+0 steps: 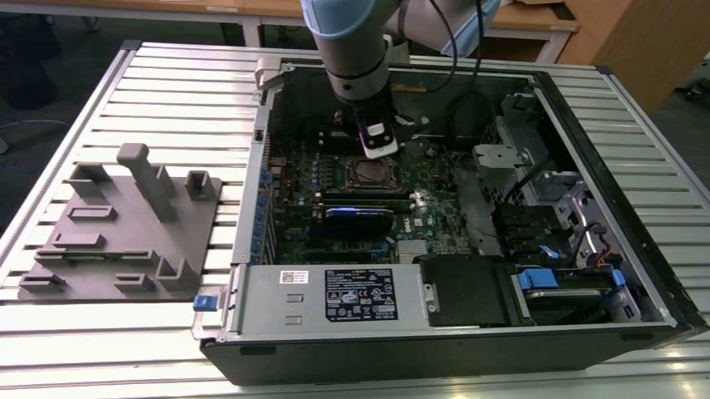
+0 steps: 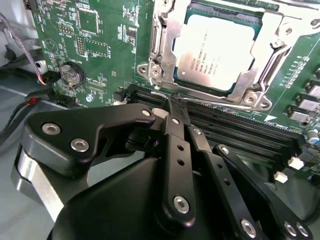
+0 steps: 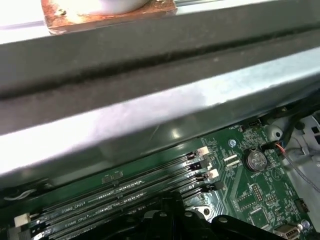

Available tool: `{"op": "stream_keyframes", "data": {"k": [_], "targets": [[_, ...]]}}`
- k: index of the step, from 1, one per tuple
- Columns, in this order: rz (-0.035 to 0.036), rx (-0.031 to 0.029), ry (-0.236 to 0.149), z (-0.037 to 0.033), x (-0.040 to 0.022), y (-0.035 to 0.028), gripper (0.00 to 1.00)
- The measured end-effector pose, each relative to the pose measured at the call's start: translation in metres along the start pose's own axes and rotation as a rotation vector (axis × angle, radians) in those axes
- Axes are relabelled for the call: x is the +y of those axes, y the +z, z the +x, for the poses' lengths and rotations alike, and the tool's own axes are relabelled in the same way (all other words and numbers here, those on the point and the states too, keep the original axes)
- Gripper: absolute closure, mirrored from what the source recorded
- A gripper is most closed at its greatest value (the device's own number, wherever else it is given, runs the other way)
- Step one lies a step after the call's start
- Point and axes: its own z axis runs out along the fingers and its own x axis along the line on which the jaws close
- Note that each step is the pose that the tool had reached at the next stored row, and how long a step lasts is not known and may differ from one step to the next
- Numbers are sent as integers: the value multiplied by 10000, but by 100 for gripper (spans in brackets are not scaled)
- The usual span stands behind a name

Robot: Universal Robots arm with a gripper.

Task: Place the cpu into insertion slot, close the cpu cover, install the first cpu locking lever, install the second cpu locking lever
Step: 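Install the first cpu locking lever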

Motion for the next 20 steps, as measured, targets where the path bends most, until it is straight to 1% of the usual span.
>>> {"op": "stream_keyframes", "data": {"k": [4,7,12,13,17,20], "targets": [[2,-5,12,2,5,1,89],[2,-21,8,3,5,2,89],[25,-39,-2,2,1,4,89],[32,-49,-6,2,1,5,89],[104,-84,-32,0,-5,4,89],[124,-104,-43,0,-8,9,89]]}}
